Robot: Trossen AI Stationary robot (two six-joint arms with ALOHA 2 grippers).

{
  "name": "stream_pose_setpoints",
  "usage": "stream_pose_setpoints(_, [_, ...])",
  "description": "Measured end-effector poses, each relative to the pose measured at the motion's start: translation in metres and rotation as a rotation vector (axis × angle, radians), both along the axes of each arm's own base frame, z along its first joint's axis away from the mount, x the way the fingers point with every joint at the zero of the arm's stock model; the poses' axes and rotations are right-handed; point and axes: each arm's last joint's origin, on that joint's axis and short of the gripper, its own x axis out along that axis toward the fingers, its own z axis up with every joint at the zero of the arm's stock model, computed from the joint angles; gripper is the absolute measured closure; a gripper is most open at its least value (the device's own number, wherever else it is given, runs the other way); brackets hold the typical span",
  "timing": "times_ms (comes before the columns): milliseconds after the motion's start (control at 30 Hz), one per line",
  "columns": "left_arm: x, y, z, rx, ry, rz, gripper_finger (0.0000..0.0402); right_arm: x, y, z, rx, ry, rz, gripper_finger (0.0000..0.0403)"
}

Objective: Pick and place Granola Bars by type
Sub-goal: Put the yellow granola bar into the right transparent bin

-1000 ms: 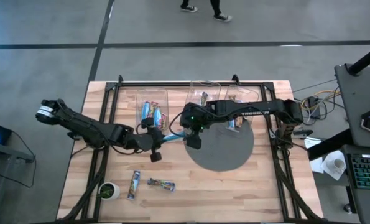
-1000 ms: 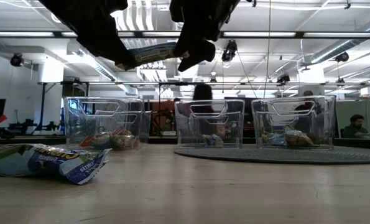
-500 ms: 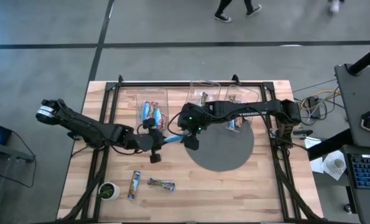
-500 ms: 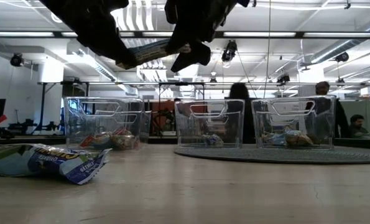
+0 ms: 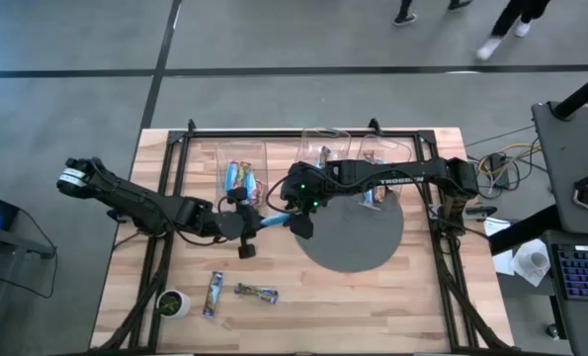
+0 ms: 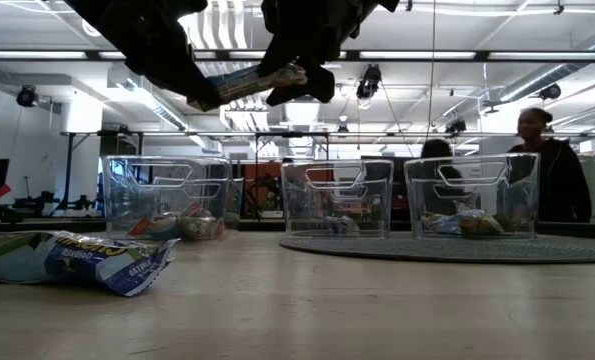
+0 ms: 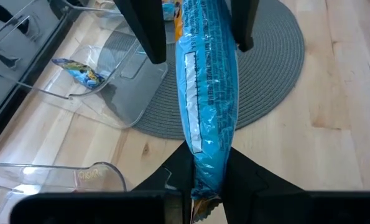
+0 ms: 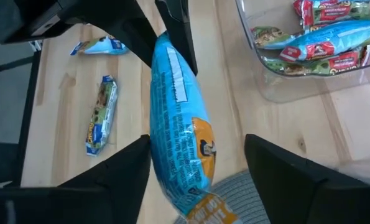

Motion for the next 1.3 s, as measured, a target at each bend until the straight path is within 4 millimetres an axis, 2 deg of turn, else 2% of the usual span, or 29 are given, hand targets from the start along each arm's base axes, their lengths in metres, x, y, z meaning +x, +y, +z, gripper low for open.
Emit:
stream_pose_setpoints(333, [0.002, 0.0, 0.002, -0.07, -0.05, 0.062, 0.0356, 0.0, 0.0, 0.0, 0.001, 0.002, -0.003, 0.0253])
stream_pose_setpoints(667, [0.0, 0.0, 0.0, -0.112, -0.04, 0.102, 0.0275, 0.0, -0.001, 0.0, -0.009, 0.003, -0.009, 0.0316])
stream_pose_setpoints(833, [-0.008, 0.002, -0.008, -0.149, 0.048, 0.168, 0.0263, -0.003, -0.003, -0.003, -0.062, 0.047, -0.056, 0.0338])
stream_pose_setpoints(1100, [-0.018, 0.003, -0.017, -0.225, 0.134, 0.291, 0.0262, -0.027, -0.01, 0.002, -0.246, 0.209, -0.252, 0.0345])
stream_pose_setpoints(1300, [-0.019, 0.001, -0.017, -0.233, 0.129, 0.293, 0.0262, -0.066, -0.016, 0.028, -0.477, 0.301, -0.603, 0.0345])
